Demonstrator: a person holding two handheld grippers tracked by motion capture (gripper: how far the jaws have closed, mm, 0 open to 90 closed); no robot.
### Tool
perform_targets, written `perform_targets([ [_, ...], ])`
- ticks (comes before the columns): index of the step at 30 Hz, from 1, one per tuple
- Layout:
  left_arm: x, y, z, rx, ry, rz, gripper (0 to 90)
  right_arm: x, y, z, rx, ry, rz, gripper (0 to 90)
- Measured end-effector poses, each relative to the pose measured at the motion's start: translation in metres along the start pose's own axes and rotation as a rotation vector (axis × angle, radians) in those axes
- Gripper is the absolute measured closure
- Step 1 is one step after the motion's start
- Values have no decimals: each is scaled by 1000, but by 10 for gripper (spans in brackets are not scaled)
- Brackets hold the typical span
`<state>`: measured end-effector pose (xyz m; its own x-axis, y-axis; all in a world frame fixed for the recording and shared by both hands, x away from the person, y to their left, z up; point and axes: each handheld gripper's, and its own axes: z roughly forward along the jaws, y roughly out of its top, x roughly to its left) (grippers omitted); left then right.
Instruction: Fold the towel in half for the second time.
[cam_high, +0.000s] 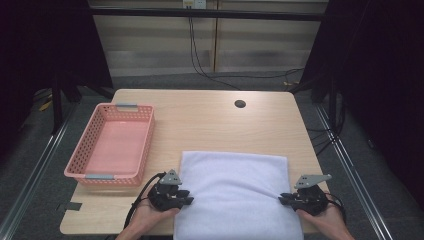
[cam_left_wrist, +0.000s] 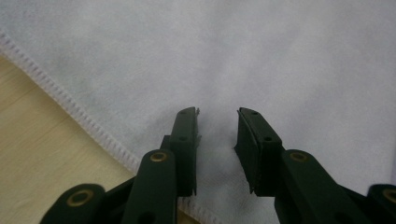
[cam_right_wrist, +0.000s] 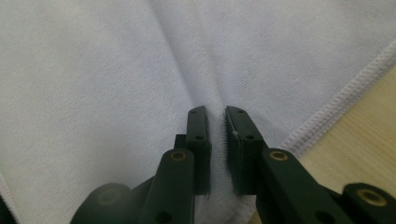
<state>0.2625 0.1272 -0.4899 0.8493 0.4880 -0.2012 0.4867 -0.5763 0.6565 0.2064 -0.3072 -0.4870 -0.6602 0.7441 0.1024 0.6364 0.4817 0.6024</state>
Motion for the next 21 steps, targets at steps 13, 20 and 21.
perform_targets([
  [13,71,57,8,-176,118,-90,599,-69,55,6,-180,-127,80,616],
  [20,96,65,22,-187,167,-137,536,-100,77,31,-189,-114,106,510],
  [21,99,64,24,-180,181,-154,515,-103,76,33,-181,-109,115,502],
])
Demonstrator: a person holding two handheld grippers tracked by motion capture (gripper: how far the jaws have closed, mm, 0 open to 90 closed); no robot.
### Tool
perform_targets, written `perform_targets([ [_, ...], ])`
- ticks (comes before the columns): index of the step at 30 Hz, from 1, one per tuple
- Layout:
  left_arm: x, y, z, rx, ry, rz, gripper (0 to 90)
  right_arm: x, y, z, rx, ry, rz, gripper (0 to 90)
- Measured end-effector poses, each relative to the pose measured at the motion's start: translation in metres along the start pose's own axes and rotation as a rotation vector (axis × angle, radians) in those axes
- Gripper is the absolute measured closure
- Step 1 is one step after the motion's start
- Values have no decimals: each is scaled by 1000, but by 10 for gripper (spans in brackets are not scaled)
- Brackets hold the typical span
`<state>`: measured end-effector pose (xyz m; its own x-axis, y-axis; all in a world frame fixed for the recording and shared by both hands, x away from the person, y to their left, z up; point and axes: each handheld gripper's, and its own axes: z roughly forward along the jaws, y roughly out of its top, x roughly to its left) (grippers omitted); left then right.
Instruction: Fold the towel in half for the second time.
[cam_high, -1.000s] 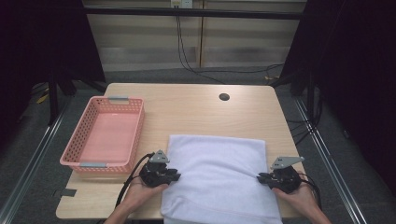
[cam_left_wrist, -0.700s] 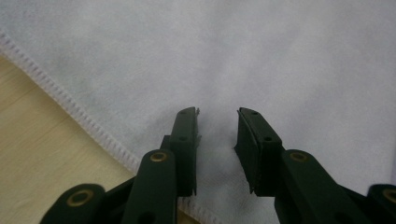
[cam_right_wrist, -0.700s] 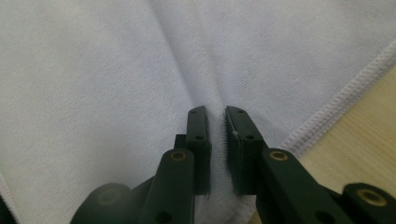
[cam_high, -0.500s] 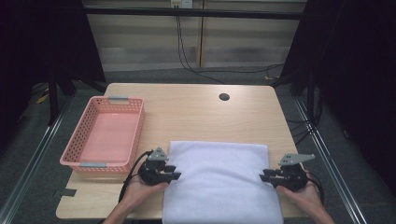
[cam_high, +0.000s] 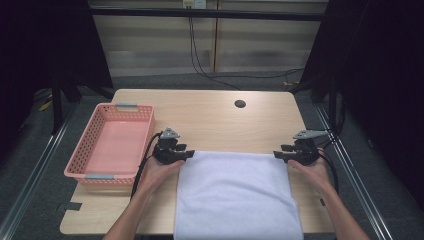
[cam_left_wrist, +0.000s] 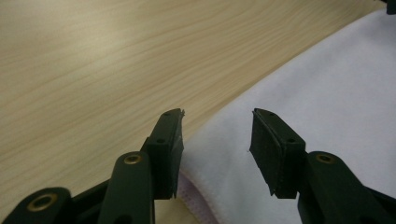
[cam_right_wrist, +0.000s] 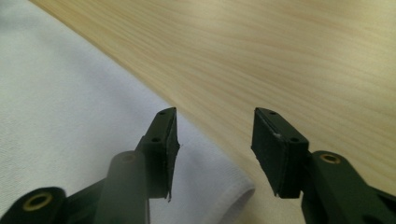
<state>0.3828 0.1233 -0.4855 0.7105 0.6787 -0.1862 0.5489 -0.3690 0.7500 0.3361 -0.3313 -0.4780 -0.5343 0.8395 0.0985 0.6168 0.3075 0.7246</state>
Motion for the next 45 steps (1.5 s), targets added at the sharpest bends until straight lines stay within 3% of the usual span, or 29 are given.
perform_targets([
  [1,3,-2,2,-1,-17,-21,481,-2,-1,3,6,2,8,492],
  [2,5,-4,4,3,-6,-27,484,-4,-3,4,9,5,18,490],
  [6,7,-7,10,43,-8,-6,448,-10,-10,8,34,28,30,488],
  [8,8,-8,11,45,-17,-16,444,-11,-12,9,40,25,30,487],
  [13,10,-11,14,61,-51,-22,469,-13,-17,14,68,74,33,525],
  [15,9,-11,13,72,-68,-9,544,-11,-17,14,72,88,32,576],
  [16,9,-11,13,72,-68,-9,627,-11,-17,14,77,101,35,648],
  [17,9,-13,11,80,-103,4,714,-10,-17,14,84,119,32,693],
  [18,9,-13,11,80,-103,4,779,-10,-17,14,84,119,32,693],
  [19,9,-13,5,49,-120,6,823,-9,-17,10,73,117,30,822],
  [22,10,-7,-8,-8,-145,-12,848,-7,-12,1,36,141,41,856],
  [27,11,8,-21,-74,-144,-10,850,-12,3,-13,-66,128,63,865],
  [31,13,21,-27,-98,-124,-5,849,-16,15,-17,-103,116,67,865],
  [32,15,27,-30,-107,-117,4,849,-19,26,-19,-126,112,62,865],
  [33,18,33,-32,-130,-126,-29,849,-20,29,-20,-135,108,59,865],
  [34,18,33,-32,-130,-126,-29,850,-20,29,-20,-135,108,59,865],
  [35,15,39,-33,-144,-98,-24,851,-23,38,-23,-164,110,68,865],
  [36,14,42,-33,-144,-103,-21,851,-24,42,-24,-177,111,68,865],
  [40,14,51,-38,-169,-103,-6,851,-29,52,-27,-196,98,67,865],
  [41,18,57,-41,-187,-93,-22,852,-32,57,-29,-210,94,72,865],
  [45,23,68,-42,-194,-73,-8,852,-34,67,-32,-226,95,64,865],
])
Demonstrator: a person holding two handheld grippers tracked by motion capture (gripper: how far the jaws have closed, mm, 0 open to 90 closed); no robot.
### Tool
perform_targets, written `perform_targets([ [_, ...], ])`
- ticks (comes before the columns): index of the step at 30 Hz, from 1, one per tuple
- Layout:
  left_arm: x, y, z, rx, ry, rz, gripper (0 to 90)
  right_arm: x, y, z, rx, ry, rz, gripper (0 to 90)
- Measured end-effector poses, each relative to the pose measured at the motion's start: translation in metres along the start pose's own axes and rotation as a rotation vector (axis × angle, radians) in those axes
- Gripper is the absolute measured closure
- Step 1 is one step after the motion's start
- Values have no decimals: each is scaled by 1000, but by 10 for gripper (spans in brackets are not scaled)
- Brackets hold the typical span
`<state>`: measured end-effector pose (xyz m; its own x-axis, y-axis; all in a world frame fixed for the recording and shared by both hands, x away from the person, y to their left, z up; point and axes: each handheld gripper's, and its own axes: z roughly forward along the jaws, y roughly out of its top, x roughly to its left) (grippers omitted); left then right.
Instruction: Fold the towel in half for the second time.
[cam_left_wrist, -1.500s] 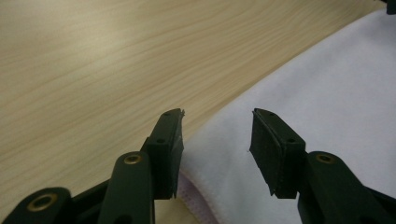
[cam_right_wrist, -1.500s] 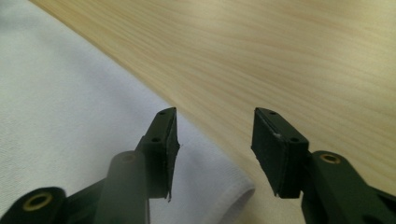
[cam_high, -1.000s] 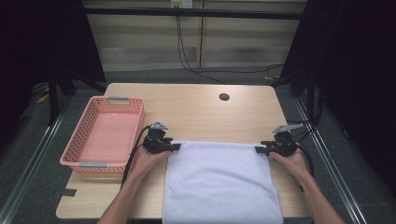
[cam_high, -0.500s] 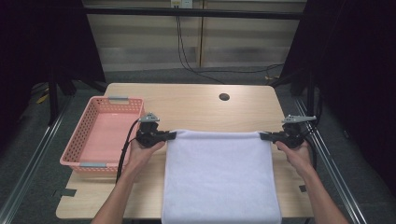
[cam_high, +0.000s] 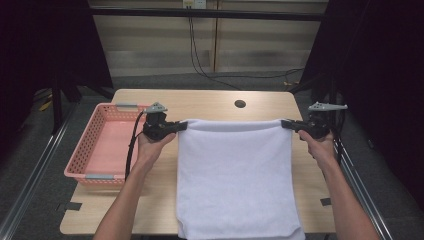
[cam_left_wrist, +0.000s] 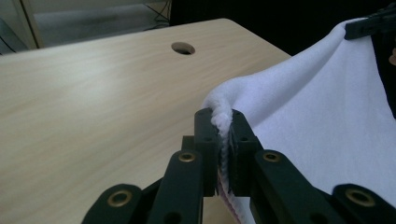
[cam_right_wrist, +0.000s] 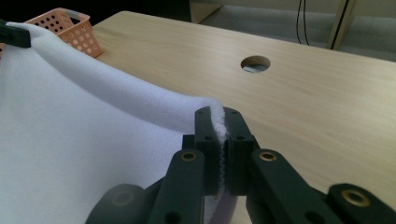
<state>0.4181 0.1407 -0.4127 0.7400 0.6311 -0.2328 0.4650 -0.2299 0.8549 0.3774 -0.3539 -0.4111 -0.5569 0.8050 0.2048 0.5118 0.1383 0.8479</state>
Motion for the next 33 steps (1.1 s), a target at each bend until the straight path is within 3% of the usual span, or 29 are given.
perform_targets([
  [8,13,27,9,-44,23,-5,851,-10,25,8,-37,-22,8,866],
  [10,11,28,8,-54,19,-2,851,-10,28,6,-54,-20,15,866],
  [11,6,28,3,-51,18,21,851,-8,30,0,-73,-10,6,866],
  [15,-9,24,-10,-75,-12,49,851,-2,27,-10,-68,-5,-22,866],
  [16,-19,18,-17,-77,-25,62,851,3,21,-20,-81,21,-22,866],
  [20,-36,7,-29,-85,-37,80,850,14,10,-36,-92,45,-31,866],
  [22,-50,-3,-40,-67,-43,112,849,27,1,-50,-97,66,-52,865],
  [24,-54,-7,-44,-70,-48,116,849,32,-3,-55,-95,72,-56,865],
  [26,-61,-16,-52,-68,-59,115,848,48,-17,-68,-91,93,-77,865],
  [28,-77,-31,-63,-36,-70,124,847,57,-28,-76,-84,114,-90,865],
  [29,-77,-31,-63,-36,-70,124,846,61,-35,-79,-80,126,-87,865],
  [31,-84,-45,-71,-42,-133,74,845,65,-43,-81,-73,135,-85,865],
  [32,-87,-49,-73,-33,-117,96,844,71,-53,-84,-62,137,-93,865],
  [33,-90,-56,-74,-15,-95,117,842,78,-69,-86,-66,169,-73,865],
])
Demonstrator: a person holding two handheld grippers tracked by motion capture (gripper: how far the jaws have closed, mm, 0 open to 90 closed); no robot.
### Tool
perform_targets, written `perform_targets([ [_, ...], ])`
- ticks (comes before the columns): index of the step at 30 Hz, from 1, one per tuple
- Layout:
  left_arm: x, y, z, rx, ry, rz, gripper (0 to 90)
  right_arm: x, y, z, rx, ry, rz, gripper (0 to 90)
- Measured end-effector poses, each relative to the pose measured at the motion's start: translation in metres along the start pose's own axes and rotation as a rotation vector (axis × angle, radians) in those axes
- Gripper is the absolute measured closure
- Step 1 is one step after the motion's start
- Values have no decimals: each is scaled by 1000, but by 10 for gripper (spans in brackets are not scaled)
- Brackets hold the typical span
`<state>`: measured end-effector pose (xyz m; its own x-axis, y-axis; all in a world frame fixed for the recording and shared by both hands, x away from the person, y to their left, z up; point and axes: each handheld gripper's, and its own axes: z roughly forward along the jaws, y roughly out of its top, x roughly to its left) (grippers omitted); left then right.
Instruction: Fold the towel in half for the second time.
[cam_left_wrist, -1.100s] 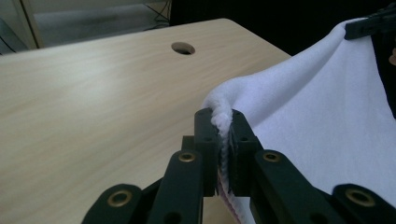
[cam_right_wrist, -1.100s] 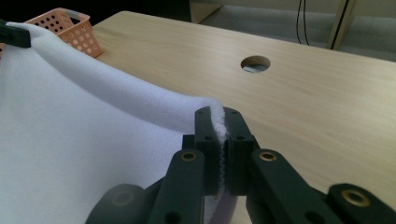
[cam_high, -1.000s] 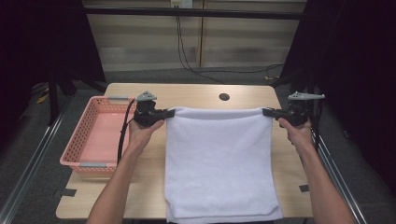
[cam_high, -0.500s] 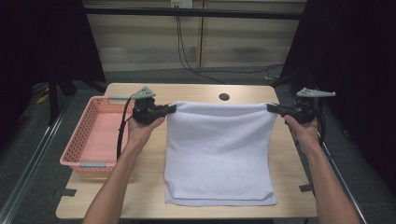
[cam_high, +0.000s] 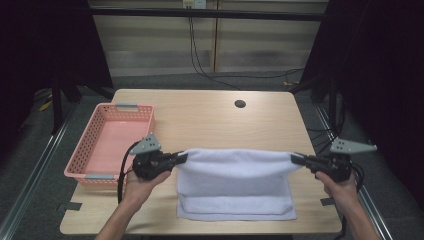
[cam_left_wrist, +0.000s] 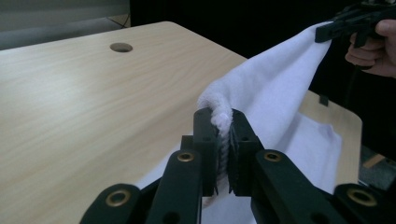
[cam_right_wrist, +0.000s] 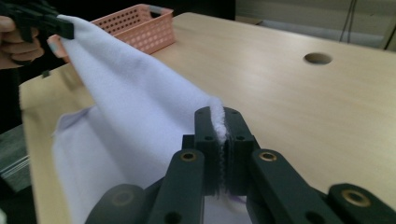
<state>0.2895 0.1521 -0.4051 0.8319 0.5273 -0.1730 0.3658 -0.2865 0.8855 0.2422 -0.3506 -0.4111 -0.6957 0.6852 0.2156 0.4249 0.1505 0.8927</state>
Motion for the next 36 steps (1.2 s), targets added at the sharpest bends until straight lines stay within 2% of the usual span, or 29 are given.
perform_targets([
  [1,-1,-8,-1,-1,-5,-17,842,3,-8,1,27,4,8,864],
  [2,-2,-26,1,28,-5,-28,841,7,-15,2,66,-4,-1,864],
  [3,-2,-26,1,28,-5,-28,840,8,-21,3,85,-3,-2,864],
  [4,-3,-37,2,52,4,-27,840,8,-21,3,85,-3,-2,864],
  [5,-4,-44,1,62,2,-39,838,10,-29,3,102,11,16,863],
  [6,-10,-56,0,89,-12,-39,835,14,-40,1,128,18,16,862],
  [7,-10,-56,0,89,-12,-39,831,14,-40,1,128,18,16,862],
  [9,-17,-63,-3,134,-24,-18,823,17,-48,-1,138,42,33,861],
  [10,-20,-71,-8,134,-40,-39,814,23,-60,-3,171,47,33,846],
  [11,-21,-74,-9,147,-46,-47,811,24,-64,-5,178,61,44,832],
  [13,-25,-81,-11,168,-54,-42,800,28,-70,-8,211,48,33,818],
  [14,-25,-81,-11,168,-54,-42,796,29,-73,-10,213,57,36,811],
  [16,-28,-86,-17,196,-94,-52,788,33,-77,-14,223,55,39,782],
  [17,-28,-86,-17,196,-94,-52,770,33,-77,-14,223,55,39,782],
  [18,-29,-88,-19,197,-115,-51,770,35,-77,-15,223,60,31,764],
  [19,-28,-90,-24,192,-115,-66,730,36,-77,-19,214,78,70,684],
  [20,-26,-90,-26,178,-126,-73,725,36,-77,-20,204,82,80,676],
  [22,-24,-86,-29,166,-118,-76,668,34,-75,-23,159,50,92,616],
  [23,-22,-83,-29,158,-114,-68,627,32,-74,-25,134,65,113,610],
  [24,-21,-82,-28,153,-110,-76,604,31,-73,-26,115,58,132,606],
  [26,-16,-78,-23,155,-106,-77,609,29,-71,-22,137,9,114,594],
  [27,-16,-78,-23,155,-106,-77,628,29,-71,-22,137,9,114,594],
  [28,-13,-76,-17,164,-99,-74,618,25,-71,-9,194,-39,107,557],
  [29,-12,-75,-13,170,-102,-77,618,25,-71,-9,194,-39,107,557],
  [30,-6,-69,-5,166,-96,-91,593,24,-70,4,243,-59,77,542],
  [32,-4,-65,-1,171,-92,-92,588,21,-69,13,267,-65,68,530],
  [33,-2,-61,3,164,-101,-86,588,21,-69,13,267,-65,68,530],
  [34,3,-54,9,129,-95,-99,579,18,-68,24,292,-78,59,522],
  [36,11,-48,15,118,-82,-105,579,16,-67,31,310,-82,50,518],
])
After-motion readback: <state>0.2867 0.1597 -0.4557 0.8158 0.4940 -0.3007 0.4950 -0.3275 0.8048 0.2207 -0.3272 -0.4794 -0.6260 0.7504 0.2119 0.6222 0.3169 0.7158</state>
